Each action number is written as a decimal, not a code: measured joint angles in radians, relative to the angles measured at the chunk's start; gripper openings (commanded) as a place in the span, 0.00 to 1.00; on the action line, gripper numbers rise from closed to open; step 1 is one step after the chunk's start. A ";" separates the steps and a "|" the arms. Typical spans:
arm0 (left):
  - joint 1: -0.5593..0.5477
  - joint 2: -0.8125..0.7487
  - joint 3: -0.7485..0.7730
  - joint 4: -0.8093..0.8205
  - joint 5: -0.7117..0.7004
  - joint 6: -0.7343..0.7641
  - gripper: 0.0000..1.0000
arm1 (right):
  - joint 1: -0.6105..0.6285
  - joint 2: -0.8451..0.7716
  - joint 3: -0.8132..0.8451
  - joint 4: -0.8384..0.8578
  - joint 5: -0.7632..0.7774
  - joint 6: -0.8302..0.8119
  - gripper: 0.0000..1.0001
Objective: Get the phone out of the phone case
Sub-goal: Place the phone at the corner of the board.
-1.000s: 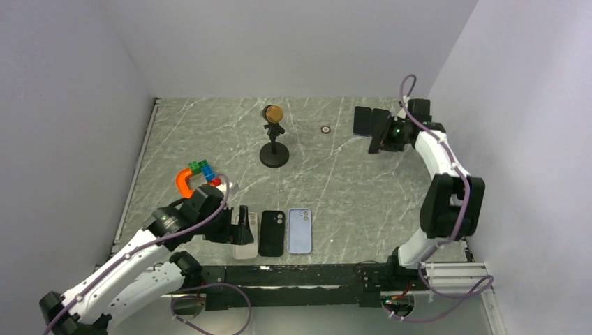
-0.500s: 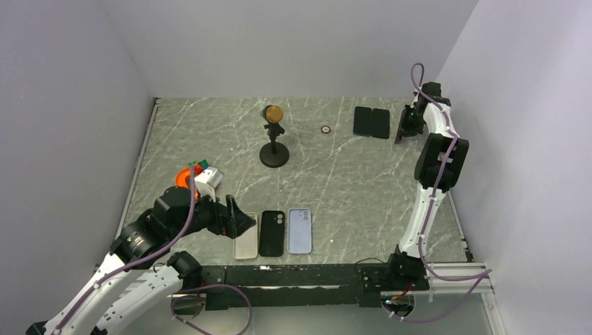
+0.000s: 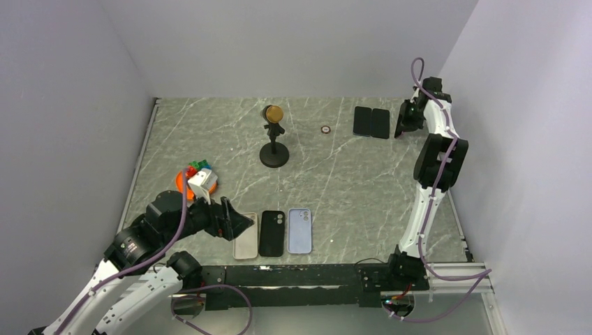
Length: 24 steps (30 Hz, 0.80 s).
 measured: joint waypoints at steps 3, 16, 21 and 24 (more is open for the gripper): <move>0.000 0.002 0.000 0.007 0.000 0.000 0.99 | 0.016 -0.016 -0.051 0.032 0.047 0.014 0.00; 0.000 0.001 0.000 0.016 -0.006 -0.001 0.99 | 0.018 -0.051 -0.177 0.122 0.019 0.117 0.16; 0.000 -0.002 0.000 0.016 -0.010 0.000 0.99 | -0.016 -0.051 -0.219 0.176 -0.038 0.121 0.25; 0.000 -0.002 0.000 0.017 -0.010 0.000 0.99 | -0.029 -0.046 -0.223 0.187 -0.053 0.111 0.30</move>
